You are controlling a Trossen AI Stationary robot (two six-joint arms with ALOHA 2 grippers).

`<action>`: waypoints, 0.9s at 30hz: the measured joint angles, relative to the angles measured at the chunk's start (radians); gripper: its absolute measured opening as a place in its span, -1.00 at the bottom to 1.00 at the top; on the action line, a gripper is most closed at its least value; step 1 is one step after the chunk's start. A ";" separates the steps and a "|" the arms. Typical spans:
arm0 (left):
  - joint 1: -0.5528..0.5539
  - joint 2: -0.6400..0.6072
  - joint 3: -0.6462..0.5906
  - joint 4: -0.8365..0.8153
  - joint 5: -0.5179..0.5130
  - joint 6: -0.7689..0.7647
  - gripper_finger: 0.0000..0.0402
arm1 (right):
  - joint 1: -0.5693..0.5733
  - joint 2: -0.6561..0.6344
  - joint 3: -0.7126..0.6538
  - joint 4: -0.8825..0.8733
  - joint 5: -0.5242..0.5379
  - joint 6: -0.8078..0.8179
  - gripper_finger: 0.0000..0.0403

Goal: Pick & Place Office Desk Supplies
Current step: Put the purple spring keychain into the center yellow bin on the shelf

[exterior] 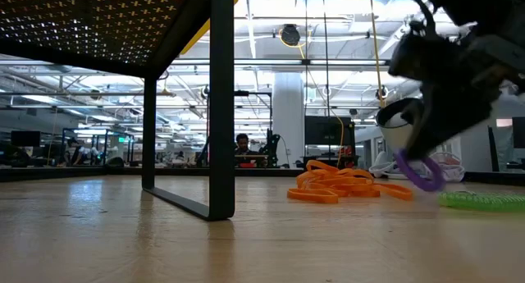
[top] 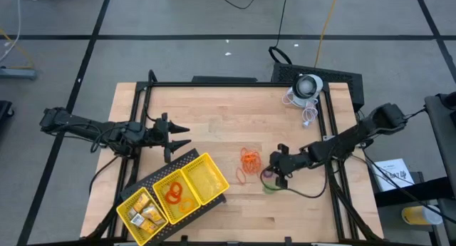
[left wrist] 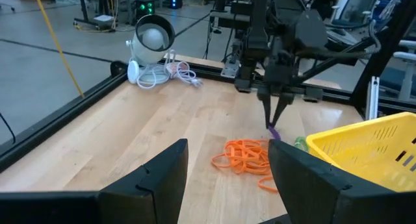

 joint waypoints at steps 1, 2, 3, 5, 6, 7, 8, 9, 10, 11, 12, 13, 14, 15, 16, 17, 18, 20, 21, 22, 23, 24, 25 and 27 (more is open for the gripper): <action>0.000 0.000 0.000 0.004 0.000 0.000 0.11 | -0.008 -0.023 0.000 0.003 0.007 -0.019 -0.92; 0.000 0.000 0.000 0.011 0.000 -0.001 0.11 | -0.015 -0.046 0.000 0.009 0.018 -0.042 -0.93; 0.000 0.000 0.000 0.021 0.000 -0.002 0.11 | -0.024 -0.070 0.000 0.021 0.037 -0.069 -0.93; 0.000 0.001 0.000 0.051 0.000 -0.004 0.11 | -0.047 -0.112 0.000 0.062 0.071 -0.135 -0.95; 0.000 0.002 0.000 0.072 0.000 -0.001 0.11 | -0.060 -0.128 0.000 0.086 0.093 -0.171 -0.96; 0.000 0.002 0.000 0.099 0.000 0.011 0.11 | -0.074 -0.140 0.000 0.121 0.114 -0.211 -0.96; 0.000 0.002 0.000 0.128 0.000 0.024 0.11 | -0.088 -0.148 0.000 0.167 0.131 -0.256 -0.96; 0.000 0.006 0.000 0.160 0.000 0.040 0.11 | -0.105 -0.154 0.000 0.218 0.139 -0.305 -0.96; 0.000 0.012 0.000 0.196 0.000 0.056 0.11 | -0.121 -0.155 0.000 0.276 0.138 -0.352 -0.96; 0.000 0.021 0.000 0.232 0.000 0.072 0.11 | -0.139 -0.155 0.001 0.341 0.134 -0.396 -0.97; 0.000 0.032 0.000 0.267 0.000 0.088 0.11 | -0.153 -0.152 0.002 0.398 0.134 -0.436 -0.97; 0.000 0.045 0.000 0.302 0.000 0.100 0.11 | -0.168 -0.144 0.002 0.456 0.134 -0.472 -0.97; 0.000 0.061 0.000 0.341 -0.001 0.109 0.11 | -0.184 -0.132 0.002 0.515 0.134 -0.508 -0.97; 0.002 0.077 0.001 0.373 -0.001 0.117 0.11 | -0.198 -0.121 0.002 0.561 0.134 -0.541 -0.97; 0.005 0.094 0.001 0.398 0.000 0.128 0.11 | -0.212 -0.109 0.002 0.607 0.134 -0.569 -0.97; 0.007 0.116 0.001 0.422 0.000 0.134 0.11 | -0.226 -0.094 0.002 0.667 0.134 -0.589 -0.97; 0.012 0.135 0.001 0.446 0.001 0.139 0.11 | -0.239 -0.076 0.002 0.731 0.134 -0.606 -0.97; 0.023 0.180 0.001 0.487 0.001 0.155 0.11 | -0.262 -0.034 0.003 0.848 0.134 -0.628 -0.97; 0.029 0.204 0.001 0.513 0.001 0.162 0.11 | -0.271 -0.012 0.003 0.906 0.134 -0.638 -0.97; 0.034 0.228 0.001 0.536 0.002 0.167 0.11 | -0.279 0.011 0.003 0.961 0.134 -0.648 -0.97; 0.040 0.254 0.001 0.564 0.008 0.169 0.11 | -0.286 0.035 0.003 1.026 0.133 -0.660 -0.97; 0.047 0.280 0.001 0.592 0.015 0.171 0.11 | -0.292 0.058 0.003 1.087 0.131 -0.669 -0.97; 0.053 0.304 0.001 0.618 0.026 0.174 0.11 | -0.296 0.080 0.003 1.143 0.130 -0.676 -0.97; 0.065 0.350 0.001 0.673 0.048 0.183 0.11 | -0.304 0.124 0.004 1.243 0.130 -0.688 -0.97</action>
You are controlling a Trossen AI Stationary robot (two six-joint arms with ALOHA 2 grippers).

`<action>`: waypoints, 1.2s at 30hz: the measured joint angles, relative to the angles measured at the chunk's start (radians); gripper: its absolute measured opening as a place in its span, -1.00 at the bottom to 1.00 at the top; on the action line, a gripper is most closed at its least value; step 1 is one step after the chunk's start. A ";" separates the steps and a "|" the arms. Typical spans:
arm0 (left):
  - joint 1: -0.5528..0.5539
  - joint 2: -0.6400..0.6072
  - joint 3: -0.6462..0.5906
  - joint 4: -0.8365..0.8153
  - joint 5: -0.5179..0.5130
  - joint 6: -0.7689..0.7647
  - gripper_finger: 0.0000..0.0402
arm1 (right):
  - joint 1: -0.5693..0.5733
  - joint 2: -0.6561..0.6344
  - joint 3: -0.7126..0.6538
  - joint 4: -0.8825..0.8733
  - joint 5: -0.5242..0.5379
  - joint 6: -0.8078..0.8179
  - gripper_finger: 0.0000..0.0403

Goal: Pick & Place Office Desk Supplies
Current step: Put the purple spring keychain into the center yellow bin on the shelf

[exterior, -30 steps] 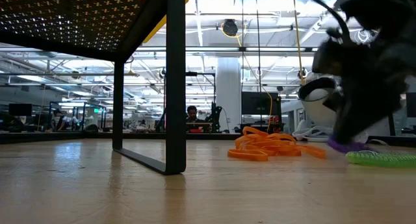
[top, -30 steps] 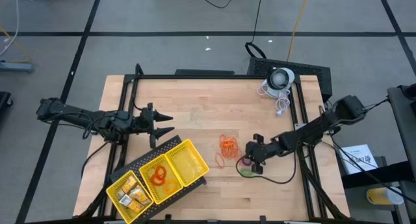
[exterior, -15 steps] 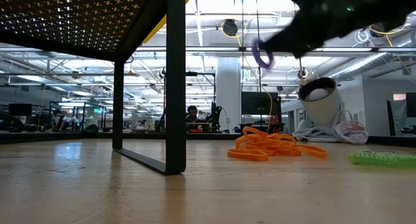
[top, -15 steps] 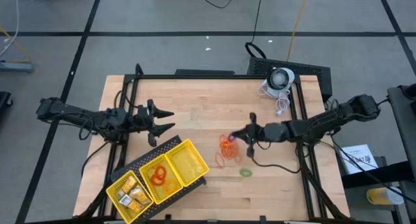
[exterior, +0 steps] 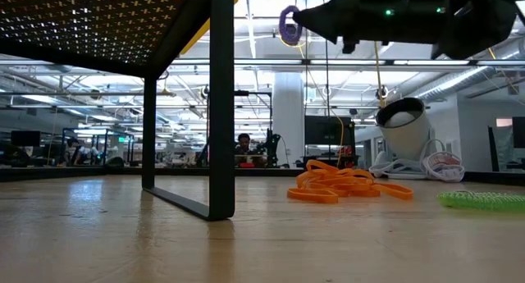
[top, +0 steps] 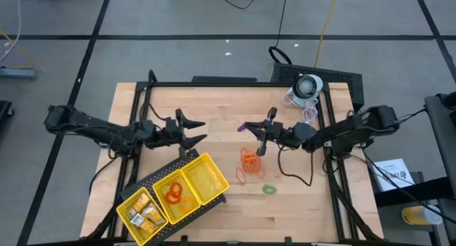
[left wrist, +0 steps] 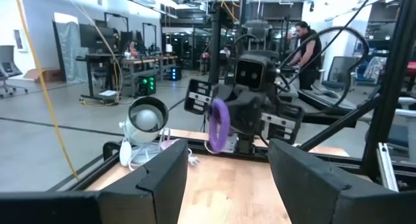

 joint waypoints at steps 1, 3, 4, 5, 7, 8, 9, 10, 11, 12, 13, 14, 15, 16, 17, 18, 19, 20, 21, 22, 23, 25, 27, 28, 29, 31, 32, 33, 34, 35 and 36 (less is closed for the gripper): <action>0.008 0.020 0.004 0.012 0.010 0.001 0.11 | -0.004 0.022 0.007 0.040 -0.001 0.000 -0.97; 0.023 0.058 0.025 0.023 0.015 0.003 0.11 | -0.014 0.059 0.023 0.099 -0.033 0.000 -0.97; 0.032 0.075 0.038 0.022 0.016 0.004 0.11 | -0.019 0.078 0.040 0.115 -0.057 0.000 -0.97; 0.042 0.092 0.052 0.023 0.016 0.004 0.11 | -0.024 0.094 0.060 0.120 -0.079 0.000 -0.97; 0.060 0.130 0.084 0.020 0.035 0.003 0.11 | -0.030 0.120 0.103 0.102 -0.104 0.000 -0.97; 0.070 0.146 0.100 0.016 0.057 0.004 0.11 | -0.031 0.136 0.129 0.095 -0.112 0.000 -0.97; 0.079 0.162 0.114 0.013 0.083 0.006 0.11 | -0.034 0.149 0.151 0.089 -0.126 -0.003 -0.97; 0.085 0.179 0.129 0.012 0.110 0.008 0.11 | -0.035 0.160 0.167 0.087 -0.131 -0.008 -0.96; 0.091 0.198 0.145 0.014 0.131 0.008 0.11 | -0.035 0.170 0.184 0.082 -0.142 -0.014 -0.96; 0.095 0.213 0.158 0.016 0.146 0.007 0.11 | -0.036 0.180 0.200 0.078 -0.152 -0.021 -0.95; 0.099 0.226 0.168 0.014 0.154 0.005 0.11 | -0.036 0.188 0.214 0.074 -0.152 -0.030 -0.95; 0.099 0.241 0.178 0.013 0.158 0.004 0.11 | -0.036 0.194 0.227 0.064 -0.153 -0.035 -0.95; 0.099 0.257 0.188 0.016 0.161 0.004 0.11 | -0.036 0.199 0.235 0.054 -0.153 -0.038 -0.95; 0.098 0.268 0.194 0.014 0.163 0.005 0.11 | -0.036 0.202 0.239 0.050 -0.153 -0.040 -0.95; 0.098 0.278 0.198 0.012 0.164 0.005 0.11 | -0.036 0.205 0.243 0.048 -0.153 -0.040 -0.96; 0.098 0.288 0.202 0.012 0.164 0.004 0.11 | -0.036 0.207 0.245 0.049 -0.154 -0.040 -0.96; 0.098 0.298 0.208 0.013 0.166 0.004 0.11 | -0.036 0.208 0.246 0.049 -0.154 -0.040 -0.96; 0.098 0.305 0.210 0.013 0.166 0.004 0.11 | -0.036 0.210 0.246 0.050 -0.154 -0.040 -0.96; 0.098 0.310 0.210 0.012 0.166 0.004 0.11 | -0.036 0.210 0.246 0.048 -0.154 -0.040 -0.96; 0.098 0.316 0.211 0.013 0.165 0.007 0.11 | -0.036 0.211 0.246 0.046 -0.154 -0.035 -0.96; 0.098 0.319 0.212 0.013 0.165 0.012 0.11 | -0.036 0.211 0.246 0.044 -0.154 -0.032 -0.96; 0.099 0.320 0.212 0.012 0.163 0.024 0.11 | -0.035 0.210 0.246 0.043 -0.154 -0.032 -0.95; 0.099 0.318 0.213 0.015 0.163 0.026 0.10 | -0.035 0.210 0.246 0.031 -0.154 -0.029 -0.95; 0.099 0.318 0.213 0.015 0.163 0.026 0.07 | -0.035 0.210 0.246 0.025 -0.154 -0.029 -0.95; 0.099 0.319 0.213 0.014 0.164 0.027 0.02 | -0.035 0.210 0.246 0.019 -0.154 -0.028 -0.95; 0.099 0.319 0.213 0.014 0.164 0.026 -0.13 | -0.035 0.210 0.246 0.008 -0.154 -0.023 -0.95; 0.099 0.318 0.213 0.014 0.164 0.025 -0.21 | -0.035 0.210 0.246 0.004 -0.154 -0.020 -0.95; 0.099 0.318 0.213 0.013 0.163 0.024 -0.30 | -0.034 0.210 0.246 0.002 -0.155 -0.016 -0.95; 0.099 0.318 0.213 0.013 0.163 0.024 -0.40 | -0.034 0.210 0.246 0.002 -0.155 -0.009 -0.95; 0.099 0.318 0.213 0.013 0.163 0.024 -0.50 | -0.034 0.210 0.246 0.002 -0.155 -0.004 -0.95; 0.100 0.318 0.213 0.012 0.160 0.024 -0.59 | -0.034 0.210 0.246 0.000 -0.158 0.000 -0.95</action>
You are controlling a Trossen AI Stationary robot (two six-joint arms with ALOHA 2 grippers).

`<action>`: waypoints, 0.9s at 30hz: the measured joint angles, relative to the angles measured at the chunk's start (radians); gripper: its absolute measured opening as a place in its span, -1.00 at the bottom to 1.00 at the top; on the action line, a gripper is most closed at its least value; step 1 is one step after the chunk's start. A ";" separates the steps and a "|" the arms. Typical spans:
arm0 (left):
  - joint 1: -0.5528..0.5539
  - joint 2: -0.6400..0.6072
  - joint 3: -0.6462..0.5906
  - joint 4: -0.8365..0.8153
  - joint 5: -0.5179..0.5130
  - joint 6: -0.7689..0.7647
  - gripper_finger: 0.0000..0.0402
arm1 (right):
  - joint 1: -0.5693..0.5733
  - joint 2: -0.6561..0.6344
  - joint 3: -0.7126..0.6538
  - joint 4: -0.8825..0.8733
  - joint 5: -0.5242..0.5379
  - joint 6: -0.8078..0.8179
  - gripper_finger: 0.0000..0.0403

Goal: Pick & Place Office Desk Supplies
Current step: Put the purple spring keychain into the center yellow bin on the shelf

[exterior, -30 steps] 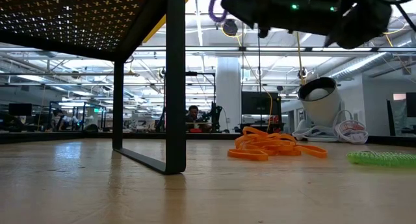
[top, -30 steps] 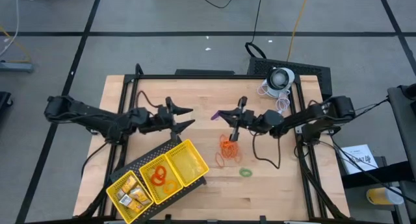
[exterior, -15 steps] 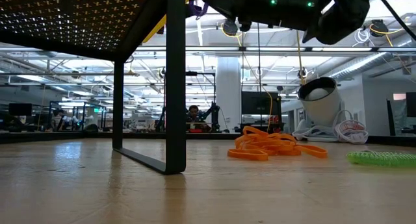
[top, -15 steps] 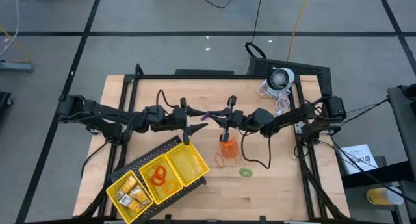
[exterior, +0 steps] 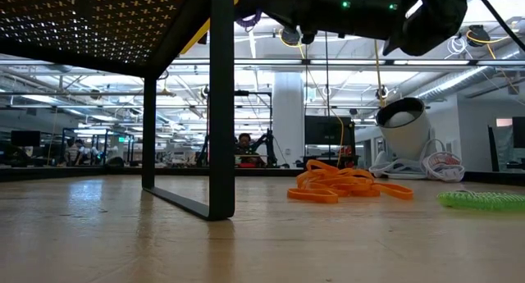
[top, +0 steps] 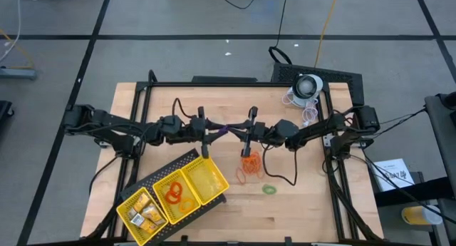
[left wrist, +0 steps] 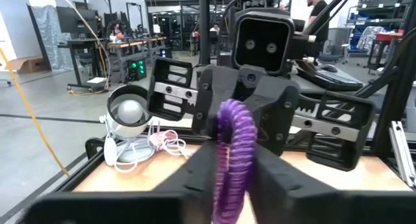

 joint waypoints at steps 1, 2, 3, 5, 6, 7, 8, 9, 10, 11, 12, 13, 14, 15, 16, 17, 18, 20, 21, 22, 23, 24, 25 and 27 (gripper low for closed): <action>0.000 0.000 0.000 -0.001 -0.001 0.003 -0.68 | 0.001 0.000 0.000 -0.002 0.000 0.001 -0.95; 0.000 0.000 0.000 -0.002 -0.001 0.003 -0.77 | 0.003 -0.001 0.000 -0.004 -0.003 0.001 -0.95; 0.000 0.000 0.000 -0.002 0.000 0.003 -0.85 | 0.005 -0.001 0.000 -0.003 -0.010 0.001 -0.95; 0.004 -0.002 0.000 -0.002 0.004 0.003 -0.92 | 0.006 -0.002 0.000 0.000 -0.018 0.001 -0.94; 0.005 -0.002 0.000 -0.002 0.011 0.003 -0.92 | 0.008 -0.002 0.000 -0.001 -0.017 0.002 -0.92; 0.008 -0.002 0.000 -0.008 0.011 0.003 -0.90 | 0.008 -0.003 0.000 -0.009 -0.017 0.010 -0.90; 0.008 -0.002 0.000 -0.014 0.012 0.003 -0.87 | 0.008 -0.010 0.000 -0.026 -0.015 0.020 -0.87; 0.008 -0.002 0.000 -0.018 0.012 0.001 -0.83 | 0.008 -0.022 0.000 -0.056 -0.016 0.030 -0.82; 0.008 -0.010 0.000 -0.031 0.012 -0.002 -0.81 | 0.009 -0.038 0.000 -0.090 -0.018 0.041 -0.76; 0.008 -0.027 0.000 -0.058 0.012 -0.010 -0.81 | 0.010 -0.056 0.000 -0.129 -0.017 0.050 -0.70; 0.008 -0.045 0.000 -0.079 0.012 -0.019 -0.81 | 0.011 -0.081 0.000 -0.179 -0.018 0.056 -0.62; 0.008 -0.064 0.000 -0.095 0.010 -0.030 -0.83 | 0.011 -0.108 0.000 -0.238 -0.019 0.069 -0.55; 0.009 -0.088 0.001 -0.129 0.008 -0.043 -0.86 | 0.011 -0.137 0.000 -0.295 -0.019 0.089 -0.48; 0.010 -0.119 0.001 -0.175 0.007 -0.059 -0.89 | 0.012 -0.168 0.000 -0.356 -0.019 0.113 -0.41; 0.010 -0.152 0.000 -0.222 0.013 -0.079 -0.92 | 0.012 -0.197 0.000 -0.421 -0.019 0.135 -0.35; 0.010 -0.187 0.000 -0.263 0.029 -0.099 -0.93 | 0.012 -0.229 0.000 -0.488 -0.019 0.150 -0.29; 0.009 -0.223 0.000 -0.296 0.055 -0.123 -0.93 | 0.012 -0.258 0.000 -0.553 -0.018 0.159 -0.24; 0.006 -0.298 0.000 -0.386 0.109 -0.179 -0.93 | 0.011 -0.311 0.000 -0.670 -0.017 0.166 -0.17; 0.001 -0.336 0.000 -0.427 0.147 -0.211 -0.91 | 0.011 -0.335 0.000 -0.723 -0.017 0.166 -0.14; -0.005 -0.372 0.000 -0.462 0.186 -0.245 -0.89 | 0.011 -0.358 0.000 -0.769 -0.016 0.167 -0.12; -0.014 -0.404 0.000 -0.485 0.226 -0.282 -0.88 | 0.011 -0.377 0.000 -0.809 -0.013 0.171 -0.11; -0.026 -0.437 0.000 -0.503 0.265 -0.313 -0.88 | 0.012 -0.396 0.000 -0.850 -0.005 0.178 -0.10; -0.040 -0.469 0.000 -0.525 0.302 -0.341 -0.88 | 0.012 -0.412 0.000 -0.884 0.012 0.185 -0.10; -0.076 -0.524 0.000 -0.556 0.358 -0.382 -0.92 | 0.011 -0.437 0.000 -0.934 0.037 0.188 -0.11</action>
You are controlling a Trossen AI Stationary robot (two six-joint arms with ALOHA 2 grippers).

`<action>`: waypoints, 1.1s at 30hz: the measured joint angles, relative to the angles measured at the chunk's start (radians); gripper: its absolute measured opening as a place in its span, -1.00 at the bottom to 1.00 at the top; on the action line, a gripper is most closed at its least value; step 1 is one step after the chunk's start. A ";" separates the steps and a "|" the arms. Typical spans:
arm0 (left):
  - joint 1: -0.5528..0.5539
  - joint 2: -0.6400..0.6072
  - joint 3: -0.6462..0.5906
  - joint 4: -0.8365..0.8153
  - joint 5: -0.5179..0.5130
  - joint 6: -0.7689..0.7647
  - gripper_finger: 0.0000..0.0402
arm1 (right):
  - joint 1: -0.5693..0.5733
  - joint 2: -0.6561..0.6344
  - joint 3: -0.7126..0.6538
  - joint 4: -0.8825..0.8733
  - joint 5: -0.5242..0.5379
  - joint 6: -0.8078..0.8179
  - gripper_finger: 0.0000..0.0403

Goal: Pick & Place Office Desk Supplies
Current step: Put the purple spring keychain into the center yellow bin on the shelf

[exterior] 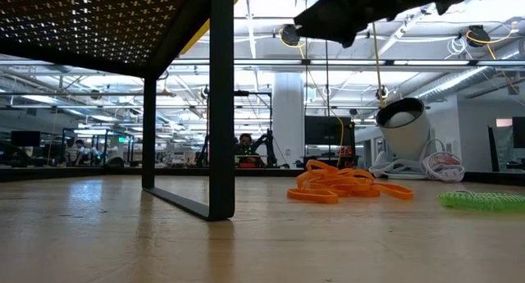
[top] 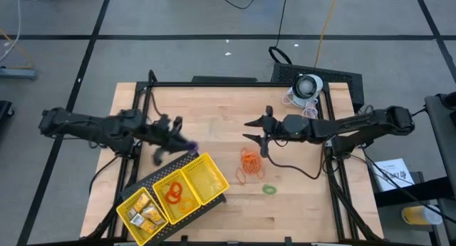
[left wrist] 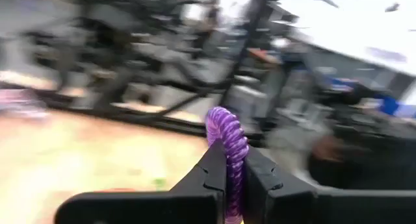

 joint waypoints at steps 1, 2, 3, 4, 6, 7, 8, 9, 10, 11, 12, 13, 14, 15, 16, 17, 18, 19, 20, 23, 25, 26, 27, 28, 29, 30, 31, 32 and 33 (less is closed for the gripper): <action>-0.020 -0.021 0.000 -0.007 0.029 -0.013 -0.94 | 0.000 -0.012 0.000 -0.025 0.004 -0.001 -0.12; -0.042 -0.041 0.000 -0.016 0.054 -0.019 -0.94 | -0.001 -0.022 -0.001 -0.038 0.005 -0.001 -0.13; -0.063 -0.059 0.000 -0.025 0.074 -0.024 -0.94 | -0.001 -0.029 -0.001 -0.046 0.006 -0.001 -0.15; -0.086 -0.071 0.000 -0.034 0.086 -0.024 -0.94 | -0.001 -0.034 -0.001 -0.049 0.005 -0.002 -0.16; -0.131 -0.083 0.000 -0.048 0.092 -0.016 -0.93 | 0.000 -0.041 -0.001 -0.062 0.002 -0.003 -0.18; -0.153 -0.084 0.000 -0.058 0.088 -0.008 -0.91 | 0.000 -0.043 -0.001 -0.064 0.002 -0.003 -0.19; -0.172 -0.083 0.000 -0.063 0.078 0.000 -0.89 | 0.000 -0.045 -0.001 -0.071 0.002 -0.007 -0.20; -0.191 -0.082 0.000 -0.071 0.068 0.009 -0.88 | 0.000 -0.050 -0.001 -0.087 0.002 -0.012 -0.20; -0.207 -0.078 0.000 -0.081 0.058 0.019 -0.88 | 0.000 -0.056 -0.001 -0.103 0.003 -0.014 -0.20; -0.220 -0.073 0.000 -0.088 0.043 0.028 -0.89 | 0.000 -0.063 -0.001 -0.124 0.003 -0.014 -0.20; -0.233 -0.069 0.000 -0.100 0.032 0.033 -0.90 | 0.000 -0.072 -0.001 -0.144 0.003 -0.010 -0.20; -0.246 -0.065 0.000 -0.116 0.021 0.038 -0.92 | 0.000 -0.082 -0.001 -0.162 0.003 -0.003 -0.20; -0.258 -0.061 0.000 -0.127 0.016 0.039 -0.93 | 0.000 -0.092 -0.001 -0.176 0.003 0.005 -0.20; -0.271 -0.054 0.000 -0.134 0.010 0.039 -0.94 | 0.000 -0.104 -0.003 -0.183 0.003 0.015 -0.21; -0.284 -0.044 0.000 -0.133 0.010 0.035 -0.94 | 0.000 -0.116 -0.011 -0.179 0.002 0.023 -0.21; -0.297 -0.033 0.000 -0.133 0.010 0.027 -0.94 | 0.000 -0.128 -0.021 -0.173 0.003 0.027 -0.22; -0.312 -0.020 0.000 -0.134 0.010 0.017 -0.94 | 0.000 -0.142 -0.034 -0.163 0.005 0.030 -0.23; -0.326 -0.005 0.000 -0.134 0.010 0.009 -0.94 | 0.000 -0.156 -0.051 -0.156 0.009 0.030 -0.23; -0.340 0.011 0.000 -0.134 0.010 -0.005 -0.93 | 0.000 -0.170 -0.066 -0.153 0.025 0.030 -0.24; -0.376 0.060 0.000 -0.132 0.010 -0.055 -0.84 | 0.000 -0.212 -0.110 -0.150 0.077 0.062 -0.26; -0.394 0.092 0.000 -0.132 0.010 -0.087 -0.79 | -0.001 -0.238 -0.142 -0.142 0.091 0.086 -0.27; -0.401 0.106 0.000 -0.127 0.010 -0.097 -0.78 | -0.001 -0.248 -0.159 -0.128 0.099 0.096 -0.28; -0.406 0.119 0.000 -0.125 0.010 -0.105 -0.77 | -0.001 -0.258 -0.176 -0.108 0.103 0.101 -0.28; -0.410 0.128 -0.001 -0.125 0.010 -0.111 -0.77 | -0.001 -0.267 -0.194 -0.084 0.103 0.101 -0.28; -0.414 0.134 -0.001 -0.124 0.010 -0.116 -0.78 | -0.001 -0.274 -0.211 -0.055 0.104 0.101 -0.28; -0.416 0.138 -0.001 -0.124 0.010 -0.117 -0.78 | -0.001 -0.281 -0.228 -0.020 0.103 0.101 -0.28; -0.418 0.139 -0.001 -0.121 0.010 -0.115 -0.78 | -0.001 -0.288 -0.244 0.012 0.103 0.101 -0.28; -0.418 0.139 -0.001 -0.115 0.010 -0.110 -0.78 | -0.001 -0.294 -0.259 0.043 0.103 0.101 -0.28; -0.418 0.138 -0.001 -0.108 0.010 -0.106 -0.77 | -0.001 -0.300 -0.272 0.074 0.103 0.100 -0.28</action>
